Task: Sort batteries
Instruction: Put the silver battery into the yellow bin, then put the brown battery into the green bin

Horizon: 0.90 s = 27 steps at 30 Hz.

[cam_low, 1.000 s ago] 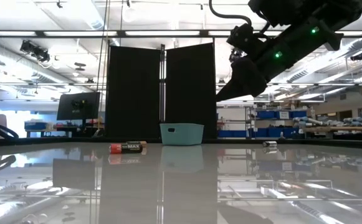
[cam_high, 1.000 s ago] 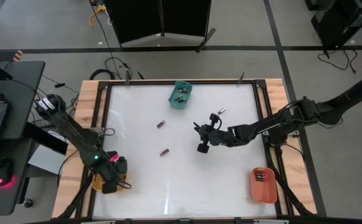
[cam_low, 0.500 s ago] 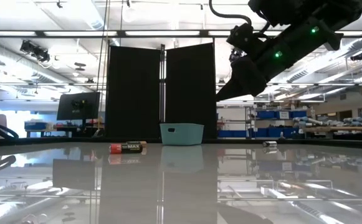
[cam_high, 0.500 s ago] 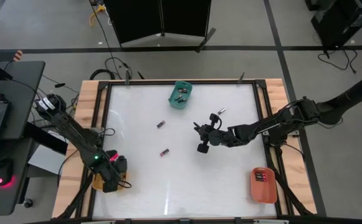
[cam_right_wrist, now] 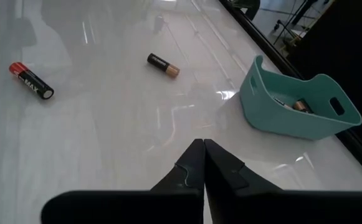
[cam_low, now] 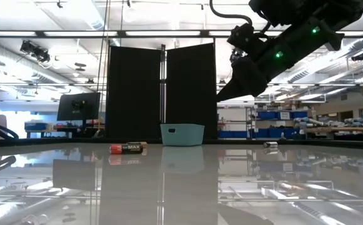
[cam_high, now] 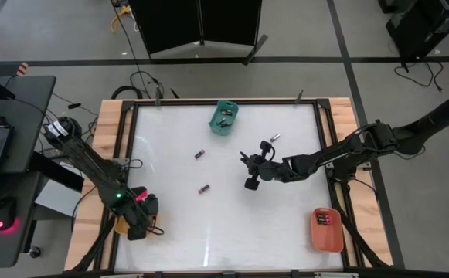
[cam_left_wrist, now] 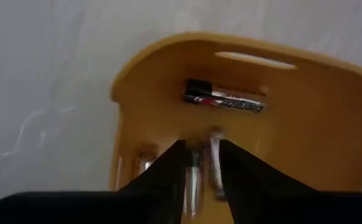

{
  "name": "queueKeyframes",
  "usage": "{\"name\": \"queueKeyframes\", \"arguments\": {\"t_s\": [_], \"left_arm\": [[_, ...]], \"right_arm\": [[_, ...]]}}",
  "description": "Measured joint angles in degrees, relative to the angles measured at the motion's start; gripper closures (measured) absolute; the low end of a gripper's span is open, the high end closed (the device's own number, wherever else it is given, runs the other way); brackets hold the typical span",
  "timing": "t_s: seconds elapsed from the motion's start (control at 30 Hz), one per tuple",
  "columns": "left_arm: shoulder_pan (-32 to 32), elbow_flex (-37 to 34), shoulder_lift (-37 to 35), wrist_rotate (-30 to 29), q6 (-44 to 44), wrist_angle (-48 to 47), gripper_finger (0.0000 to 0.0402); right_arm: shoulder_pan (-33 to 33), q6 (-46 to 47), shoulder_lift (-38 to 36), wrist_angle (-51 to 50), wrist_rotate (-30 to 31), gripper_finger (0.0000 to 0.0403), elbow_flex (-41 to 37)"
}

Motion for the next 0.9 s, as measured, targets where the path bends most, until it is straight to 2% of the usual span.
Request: {"name": "queueKeyframes", "arguments": {"t_s": [0.37,0.5,0.57,0.73,0.8,0.9], "left_arm": [[1.2,10.7,0.0,-3.2,1.6,-14.5,0.0296],[4.1,16.3,0.0,-9.4,2.0,-19.8,0.0302],[6.4,19.0,0.0,-13.0,3.2,-22.1,0.0313],[15.2,22.3,0.0,-29.6,8.7,-22.5,0.0358],[20.1,21.8,0.0,-31.6,11.0,-20.3,0.0379],[27.0,19.2,0.0,-31.7,16.4,-14.0,0.0395]], "right_arm": [[0.0,0.0,0.0,0.0,0.0,0.0391,0.0],[0.0,0.0,0.0,0.0,0.0,0.0391,0.0],[0.0,0.0,0.0,0.0,0.0,0.0391,0.0],[0.0,-1.4,0.0,1.5,-1.9,0.0391,0.0],[0.0,-1.5,0.0,1.9,-2.5,0.0391,0.0],[0.0,-1.7,0.0,1.8,-2.6,0.0391,0.0]]}}
